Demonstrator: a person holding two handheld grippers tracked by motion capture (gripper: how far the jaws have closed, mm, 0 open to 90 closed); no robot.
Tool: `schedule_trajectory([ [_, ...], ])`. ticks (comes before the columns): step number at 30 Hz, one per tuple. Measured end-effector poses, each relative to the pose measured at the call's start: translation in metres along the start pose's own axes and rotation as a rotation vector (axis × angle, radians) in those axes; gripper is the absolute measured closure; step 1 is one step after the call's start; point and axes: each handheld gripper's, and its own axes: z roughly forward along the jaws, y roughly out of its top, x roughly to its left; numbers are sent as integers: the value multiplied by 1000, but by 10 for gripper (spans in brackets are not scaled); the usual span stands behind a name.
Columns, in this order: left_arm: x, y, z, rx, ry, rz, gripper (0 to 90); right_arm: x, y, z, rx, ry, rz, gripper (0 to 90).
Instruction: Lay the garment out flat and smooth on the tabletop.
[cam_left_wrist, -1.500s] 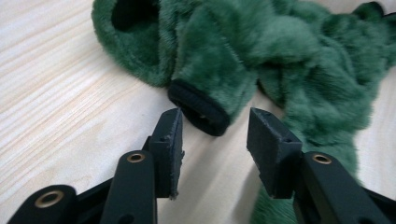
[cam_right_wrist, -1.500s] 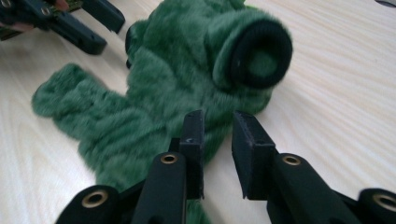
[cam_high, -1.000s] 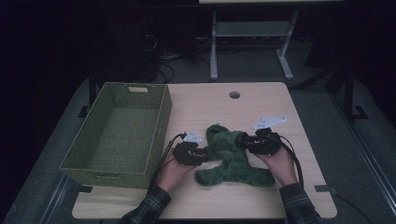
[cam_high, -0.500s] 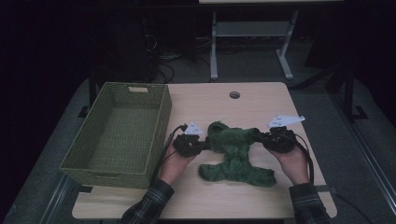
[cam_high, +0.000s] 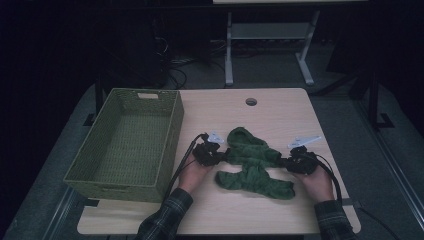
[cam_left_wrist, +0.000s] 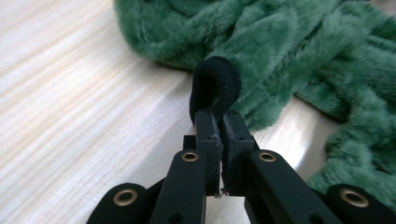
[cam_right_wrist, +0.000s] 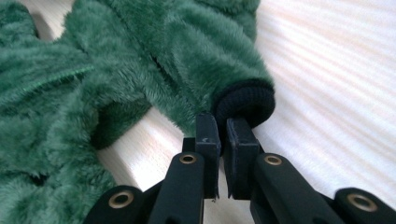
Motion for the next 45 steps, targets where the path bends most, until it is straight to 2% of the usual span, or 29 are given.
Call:
schedule_trajectory([
  [3,-1,1,-1,-2,0,8,858,0,0,0,3,-2,2,838],
  [7,-3,4,-14,-35,11,5,760,5,1,-7,6,-22,-22,712],
  [9,-3,6,-24,-58,20,12,706,7,1,-17,-16,-19,-21,688],
  [12,-2,12,-37,-84,33,17,672,8,3,-32,-71,-20,-12,680],
  [16,3,24,-42,-106,56,8,658,7,17,-43,-113,-32,-19,680],
  [19,10,31,-37,-101,70,-2,644,6,36,-43,-130,-39,-41,681],
  [24,25,36,-17,-78,86,-27,630,3,68,-31,-140,-26,-70,682],
  [28,36,37,-1,-68,87,-48,619,-1,87,-13,-137,-4,-80,682],
  [30,40,37,6,-76,83,-72,610,-4,94,-3,-128,13,-78,682],
  [32,45,37,11,-57,85,-72,593,-5,100,9,-113,26,-80,681],
  [36,50,38,20,-56,60,-90,581,-7,109,29,-82,36,-95,681],
  [40,48,39,29,-47,45,-84,581,-9,112,43,-49,65,-90,676],
  [41,48,39,30,-38,45,-71,582,-10,112,46,-45,70,-90,676],
  [42,47,38,32,-41,41,-83,589,-10,112,49,-39,73,-90,673],
  [44,47,38,35,-37,35,-73,600,-11,112,55,-23,86,-101,663],
  [45,46,39,36,-41,30,-81,615,-11,112,58,-13,87,-102,659],
])
